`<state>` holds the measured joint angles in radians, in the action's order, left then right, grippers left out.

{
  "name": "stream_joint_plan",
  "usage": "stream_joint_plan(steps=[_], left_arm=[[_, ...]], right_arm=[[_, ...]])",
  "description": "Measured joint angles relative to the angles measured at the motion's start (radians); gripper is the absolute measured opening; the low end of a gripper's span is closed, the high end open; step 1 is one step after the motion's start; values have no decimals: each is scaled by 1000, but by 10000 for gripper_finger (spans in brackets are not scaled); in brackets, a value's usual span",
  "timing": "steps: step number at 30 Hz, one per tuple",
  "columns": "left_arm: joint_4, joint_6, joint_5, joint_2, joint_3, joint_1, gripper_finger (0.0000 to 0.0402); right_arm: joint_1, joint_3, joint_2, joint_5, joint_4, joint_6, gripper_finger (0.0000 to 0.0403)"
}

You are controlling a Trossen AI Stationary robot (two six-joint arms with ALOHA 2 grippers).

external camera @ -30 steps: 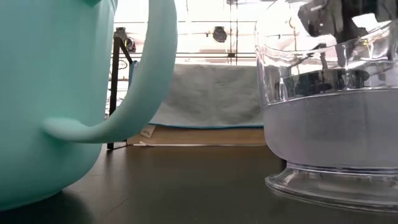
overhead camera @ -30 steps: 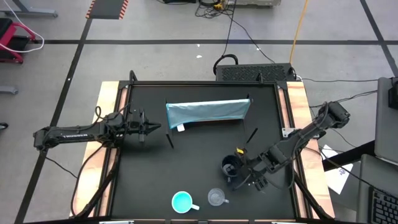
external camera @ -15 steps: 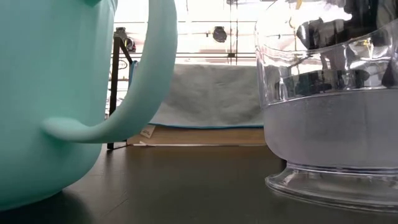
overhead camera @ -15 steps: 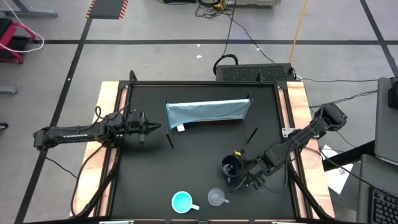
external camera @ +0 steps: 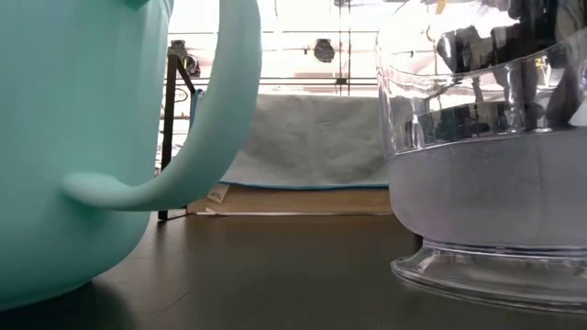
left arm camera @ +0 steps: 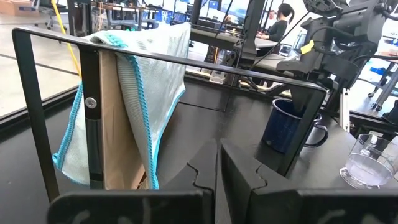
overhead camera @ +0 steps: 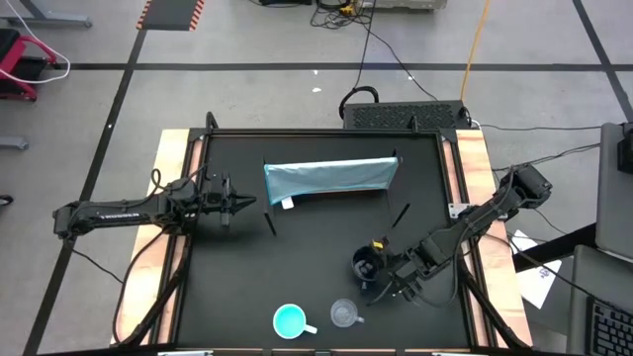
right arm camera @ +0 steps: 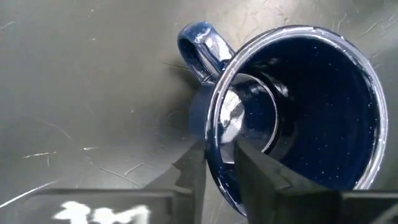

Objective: Stack small to large cups/mugs on shelf
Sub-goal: Move the blue mug to the center of the table

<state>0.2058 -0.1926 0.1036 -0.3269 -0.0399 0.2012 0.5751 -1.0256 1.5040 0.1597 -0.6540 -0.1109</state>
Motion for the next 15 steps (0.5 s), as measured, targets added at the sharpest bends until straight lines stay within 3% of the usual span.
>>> stream_joint_plan(steps=[7,15], left_arm=[[0,0,0,0,0,0,21],[-2,2,0,0,0,0,21]], right_arm=[[0,0,0,0,23,-57,13],[0,-32,-2,0,39,-140,11]])
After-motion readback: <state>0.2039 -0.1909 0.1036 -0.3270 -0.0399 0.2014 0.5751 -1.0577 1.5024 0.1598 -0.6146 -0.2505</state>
